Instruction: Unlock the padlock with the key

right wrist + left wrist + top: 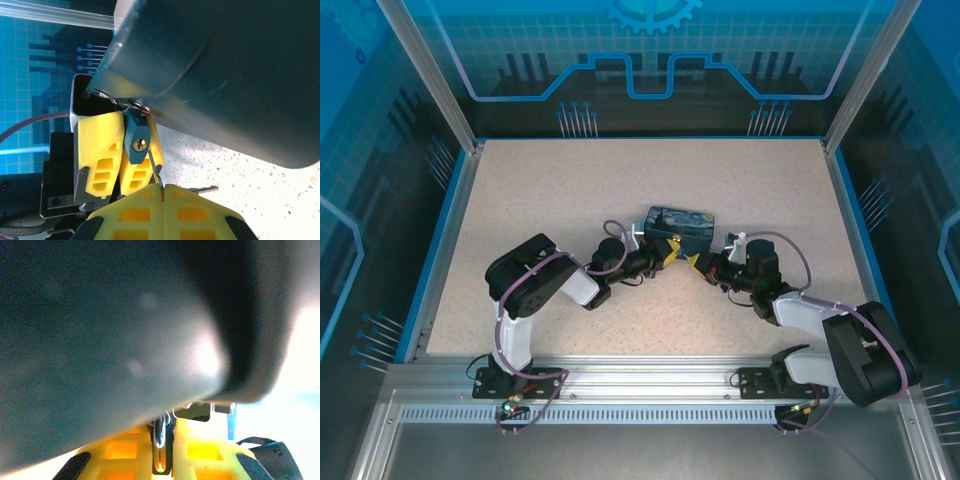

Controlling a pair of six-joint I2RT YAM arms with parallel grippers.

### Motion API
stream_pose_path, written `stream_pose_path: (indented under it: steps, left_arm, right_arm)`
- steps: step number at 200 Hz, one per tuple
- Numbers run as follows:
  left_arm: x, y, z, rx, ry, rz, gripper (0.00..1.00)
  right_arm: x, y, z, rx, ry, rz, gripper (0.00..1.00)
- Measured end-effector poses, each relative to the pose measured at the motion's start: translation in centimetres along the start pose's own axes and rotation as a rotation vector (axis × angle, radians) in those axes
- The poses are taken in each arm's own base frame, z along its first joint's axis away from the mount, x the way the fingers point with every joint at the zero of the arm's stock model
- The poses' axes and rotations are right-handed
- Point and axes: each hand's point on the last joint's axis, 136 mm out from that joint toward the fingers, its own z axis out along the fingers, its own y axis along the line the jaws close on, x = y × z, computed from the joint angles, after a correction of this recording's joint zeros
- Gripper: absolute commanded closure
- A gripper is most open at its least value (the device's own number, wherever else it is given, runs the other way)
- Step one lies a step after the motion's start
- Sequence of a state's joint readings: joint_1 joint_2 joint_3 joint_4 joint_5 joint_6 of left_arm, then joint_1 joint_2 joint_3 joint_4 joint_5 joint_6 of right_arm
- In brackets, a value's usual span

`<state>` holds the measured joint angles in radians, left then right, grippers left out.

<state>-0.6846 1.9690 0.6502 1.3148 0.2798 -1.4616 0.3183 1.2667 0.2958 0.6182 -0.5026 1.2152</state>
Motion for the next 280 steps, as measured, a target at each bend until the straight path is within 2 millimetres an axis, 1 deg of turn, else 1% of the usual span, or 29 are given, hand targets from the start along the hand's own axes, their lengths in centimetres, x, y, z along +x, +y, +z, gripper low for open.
stream_pose_path:
  steps: [21, 80, 152, 207, 280]
  left_arm:
    - [0.1, 0.0, 0.0, 0.000, 0.003, 0.000, 1.00]
    - [0.1, -0.1, 0.1, 0.003, 0.006, 0.001, 1.00]
    - [-0.2, -0.3, 0.2, 0.008, -0.005, -0.001, 1.00]
    - [-0.7, -0.1, 0.1, 0.000, -0.022, -0.005, 1.00]
    - [-0.8, -0.1, 0.1, 0.001, -0.026, -0.005, 1.00]
  right_arm:
    - [-0.2, 0.4, 0.0, -0.008, -0.004, -0.006, 1.00]
    - [-0.2, 0.4, 0.0, -0.008, -0.004, -0.006, 1.00]
    - [-0.7, 0.7, 0.5, -0.008, -0.005, 0.010, 1.00]
    - [-0.9, 0.4, 1.0, -0.005, -0.003, 0.023, 1.00]
    - [-1.8, 0.5, 0.9, -0.005, -0.018, 0.028, 1.00]
